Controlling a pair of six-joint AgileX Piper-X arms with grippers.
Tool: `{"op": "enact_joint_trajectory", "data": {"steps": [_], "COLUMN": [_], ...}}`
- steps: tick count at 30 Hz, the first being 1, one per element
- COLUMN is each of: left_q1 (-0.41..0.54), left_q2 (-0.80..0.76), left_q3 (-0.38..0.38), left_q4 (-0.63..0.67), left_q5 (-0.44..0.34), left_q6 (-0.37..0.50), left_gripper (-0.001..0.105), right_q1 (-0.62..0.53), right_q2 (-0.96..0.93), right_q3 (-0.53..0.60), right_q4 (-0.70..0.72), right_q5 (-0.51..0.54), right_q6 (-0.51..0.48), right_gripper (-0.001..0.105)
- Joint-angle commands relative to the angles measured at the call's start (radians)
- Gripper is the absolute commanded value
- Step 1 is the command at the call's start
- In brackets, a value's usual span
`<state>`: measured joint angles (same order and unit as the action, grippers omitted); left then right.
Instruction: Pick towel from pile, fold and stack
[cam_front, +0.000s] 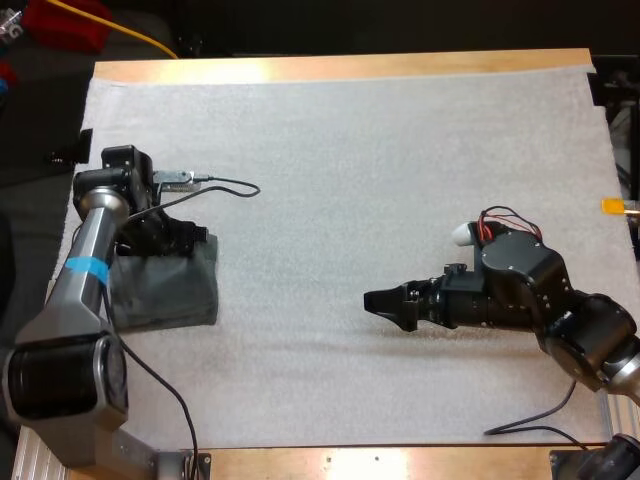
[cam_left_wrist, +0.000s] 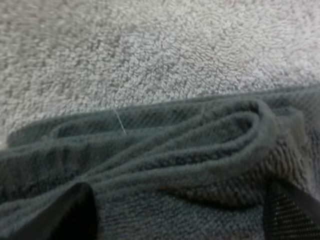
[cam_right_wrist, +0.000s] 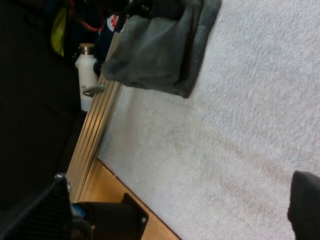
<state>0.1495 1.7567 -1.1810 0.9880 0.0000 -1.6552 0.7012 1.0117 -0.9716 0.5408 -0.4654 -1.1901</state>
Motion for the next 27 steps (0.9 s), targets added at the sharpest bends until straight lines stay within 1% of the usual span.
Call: {"op": "enact_joint_trajectory", "data": {"steps": [1, 6, 12, 19, 27], "left_q1": [-0.003, -0.003, -0.003, -0.003, -0.003], "left_q2": [0.011, 0.013, -0.016, -0.162, -0.33], "left_q3": [0.0, -0.012, -0.072, -0.074, -0.074], "left_q4": [0.007, 0.024, 0.114, 0.141, 0.249], "left_q5": [0.0, 0.0, 0.0, 0.0, 0.0], "left_q6": [-0.004, -0.008, -0.008, -0.008, -0.008], "left_gripper": [0.068, 0.068, 0.068, 0.068, 0.068], "right_q1": [0.002, 0.002, 0.002, 0.002, 0.002], "right_q2": [-0.005, -0.005, -0.005, -0.005, -0.005], "right_q3": [-0.004, -0.004, -0.004, -0.004, -0.004], "right_q4": [-0.006, -0.006, -0.006, -0.006, -0.006], "right_q5": [-0.011, -0.011, -0.011, -0.011, -0.011], "right_q6": [-0.002, -0.002, -0.002, -0.002, -0.002], "right_gripper": [0.085, 0.085, 0.085, 0.085, 0.085]}}
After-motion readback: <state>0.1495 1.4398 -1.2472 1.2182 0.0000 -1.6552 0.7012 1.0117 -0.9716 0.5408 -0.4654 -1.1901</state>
